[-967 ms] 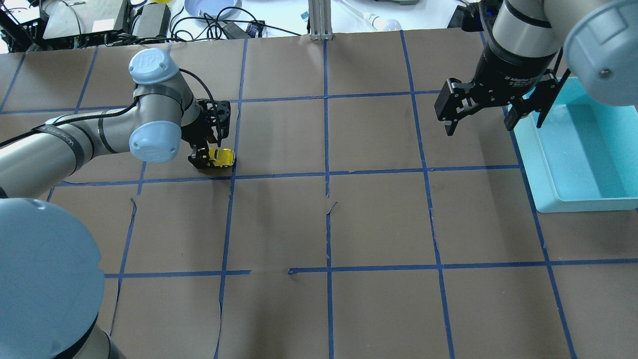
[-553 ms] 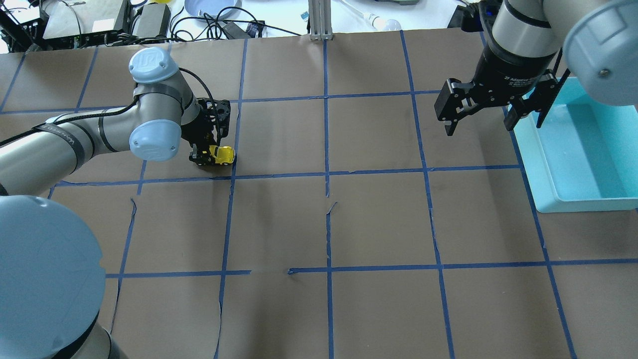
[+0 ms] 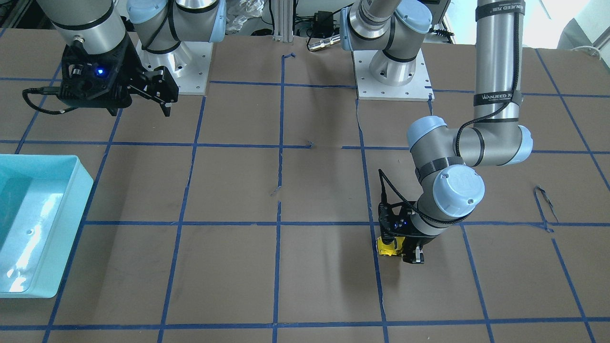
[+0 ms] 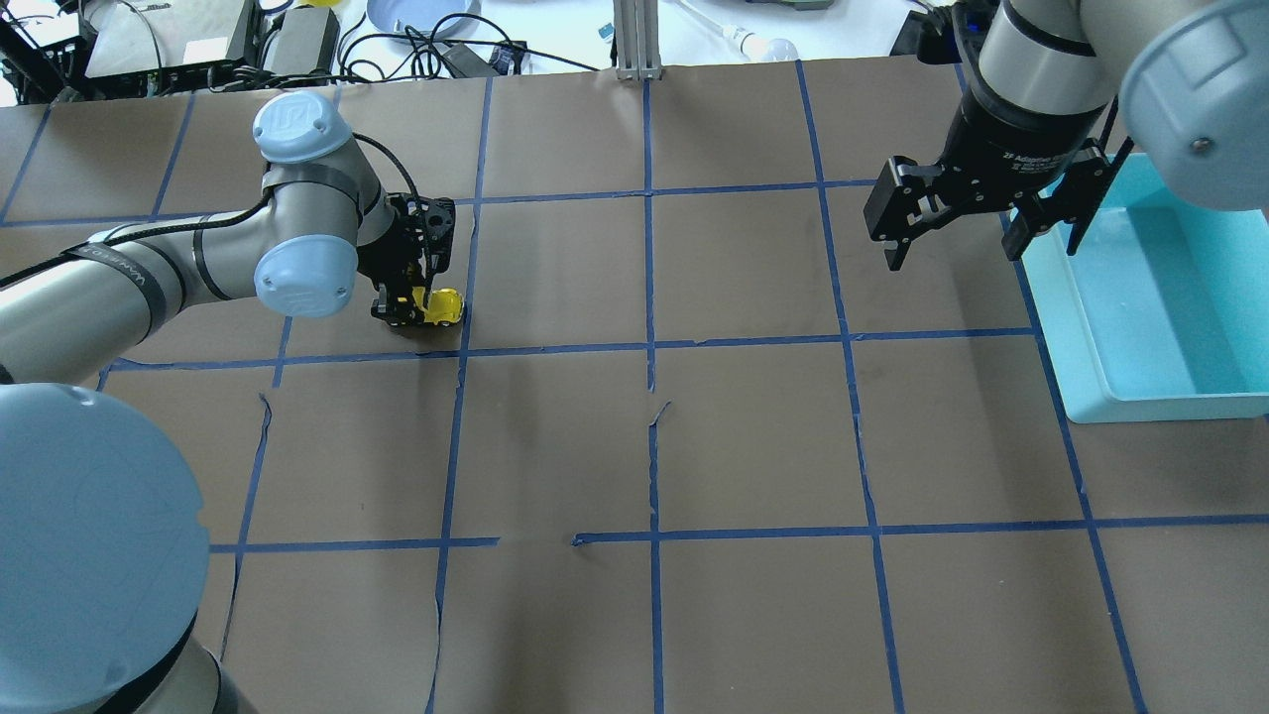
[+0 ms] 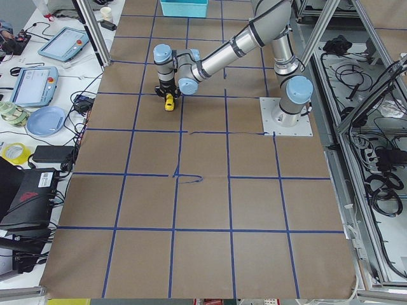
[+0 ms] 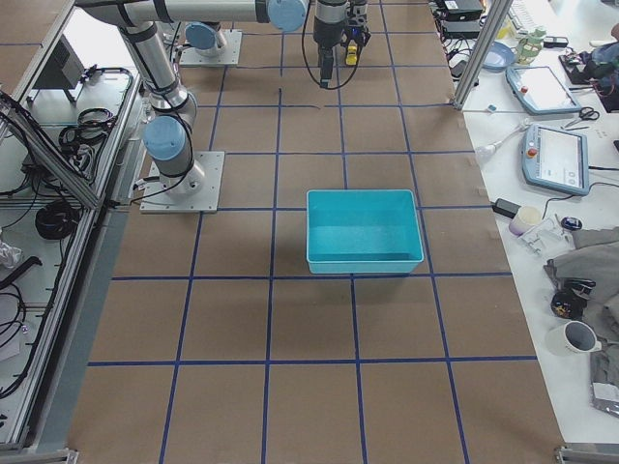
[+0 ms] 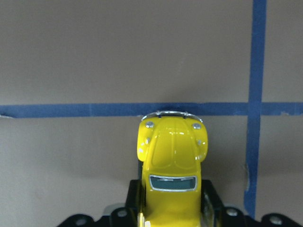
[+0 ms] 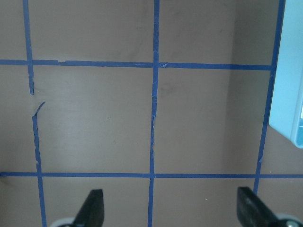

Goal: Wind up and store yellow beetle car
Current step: 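Drag the car along the table away from the right gripper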

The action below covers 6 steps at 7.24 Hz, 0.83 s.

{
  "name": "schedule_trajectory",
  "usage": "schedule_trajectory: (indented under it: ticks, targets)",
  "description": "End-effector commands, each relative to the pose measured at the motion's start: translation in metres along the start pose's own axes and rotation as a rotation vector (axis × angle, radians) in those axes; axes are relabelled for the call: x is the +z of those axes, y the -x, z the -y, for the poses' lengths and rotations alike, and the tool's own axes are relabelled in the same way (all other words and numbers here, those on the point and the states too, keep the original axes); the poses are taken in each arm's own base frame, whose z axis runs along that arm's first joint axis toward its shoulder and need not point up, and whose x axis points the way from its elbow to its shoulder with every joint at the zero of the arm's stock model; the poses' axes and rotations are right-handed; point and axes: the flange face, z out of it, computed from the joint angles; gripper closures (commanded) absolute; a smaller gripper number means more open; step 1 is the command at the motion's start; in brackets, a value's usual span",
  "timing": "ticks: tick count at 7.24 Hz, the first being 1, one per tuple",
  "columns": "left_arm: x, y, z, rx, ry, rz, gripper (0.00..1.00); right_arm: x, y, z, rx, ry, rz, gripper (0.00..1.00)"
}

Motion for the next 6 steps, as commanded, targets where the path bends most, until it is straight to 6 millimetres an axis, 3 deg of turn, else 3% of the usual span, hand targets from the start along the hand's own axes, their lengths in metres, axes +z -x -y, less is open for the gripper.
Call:
schedule_trajectory:
  ticks: [1,4,6]
  targets:
    - [0.005,-0.001,-0.030,-0.035,-0.009,-0.009,0.81,0.000,0.000,0.000,-0.001,0.000,0.000,0.00]
    - [0.007,-0.005,-0.085,-0.084,-0.014,-0.015,0.81,-0.001,0.000,0.000,0.001,-0.003,0.000,0.00]
    - [0.006,-0.006,-0.107,-0.070,-0.013,-0.013,0.81,0.000,0.000,0.000,0.001,0.000,0.000,0.00]
